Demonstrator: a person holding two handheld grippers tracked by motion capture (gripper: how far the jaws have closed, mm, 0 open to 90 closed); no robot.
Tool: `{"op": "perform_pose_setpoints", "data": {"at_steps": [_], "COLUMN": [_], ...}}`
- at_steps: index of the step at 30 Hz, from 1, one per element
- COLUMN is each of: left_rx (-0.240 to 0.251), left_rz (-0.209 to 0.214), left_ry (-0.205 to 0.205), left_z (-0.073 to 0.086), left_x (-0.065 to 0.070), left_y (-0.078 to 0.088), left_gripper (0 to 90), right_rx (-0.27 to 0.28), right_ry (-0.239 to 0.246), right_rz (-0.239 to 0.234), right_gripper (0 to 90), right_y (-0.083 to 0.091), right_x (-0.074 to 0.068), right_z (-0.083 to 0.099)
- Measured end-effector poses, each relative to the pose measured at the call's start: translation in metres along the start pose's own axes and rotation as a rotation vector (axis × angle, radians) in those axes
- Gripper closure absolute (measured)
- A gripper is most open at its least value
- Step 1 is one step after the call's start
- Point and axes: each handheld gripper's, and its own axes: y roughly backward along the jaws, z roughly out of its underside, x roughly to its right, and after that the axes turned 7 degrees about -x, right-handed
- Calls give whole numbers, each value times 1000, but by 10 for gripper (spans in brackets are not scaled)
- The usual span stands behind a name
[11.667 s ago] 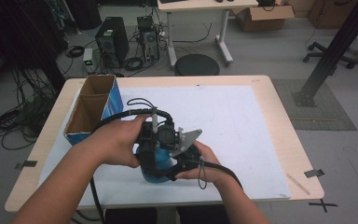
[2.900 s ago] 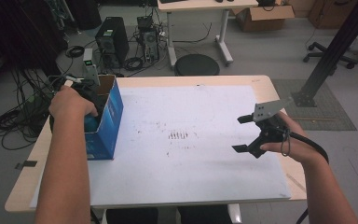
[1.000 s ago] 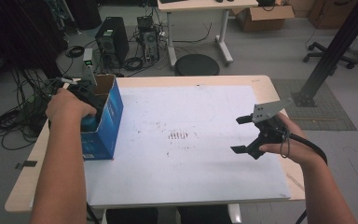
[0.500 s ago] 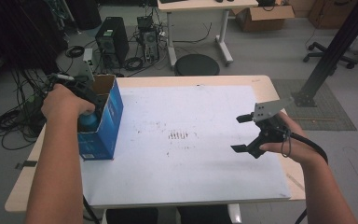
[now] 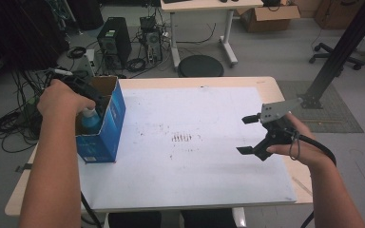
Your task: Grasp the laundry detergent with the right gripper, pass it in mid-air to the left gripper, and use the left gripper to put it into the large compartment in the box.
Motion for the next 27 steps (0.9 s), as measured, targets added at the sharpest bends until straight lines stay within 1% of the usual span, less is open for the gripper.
{"op": "perform_pose_setpoints", "data": {"at_steps": [5, 8, 12, 16, 19, 24, 27], "left_rx": [7, 10, 25, 33, 36, 36, 46], "left_rz": [-2, -11, -15, -25, -23, -30, -34], "left_ry": [-15, -16, -20, -35, -45, -50, -62], "left_z": [3, 6, 11, 15, 18, 24, 28], "left_x": [5, 7, 10, 12, 15, 19, 21], "left_y": [7, 12, 20, 28, 33, 42, 49], "left_gripper": [142, 113, 100, 75, 65, 3, 2], "right_rx": [4, 5, 6, 5, 0, -2, -4], "right_ry": [7, 11, 15, 17, 20, 26, 31], "right_rz": [3, 4, 7, 11, 13, 15, 18], "right_gripper": [16, 16, 16, 17, 16, 17, 17], "right_y": [4, 6, 10, 14, 17, 22, 26], "right_x": [0, 0, -1, -1, -1, -1, -1], "right_z": [-2, -4, -7, -9, -10, -15, -17]}}
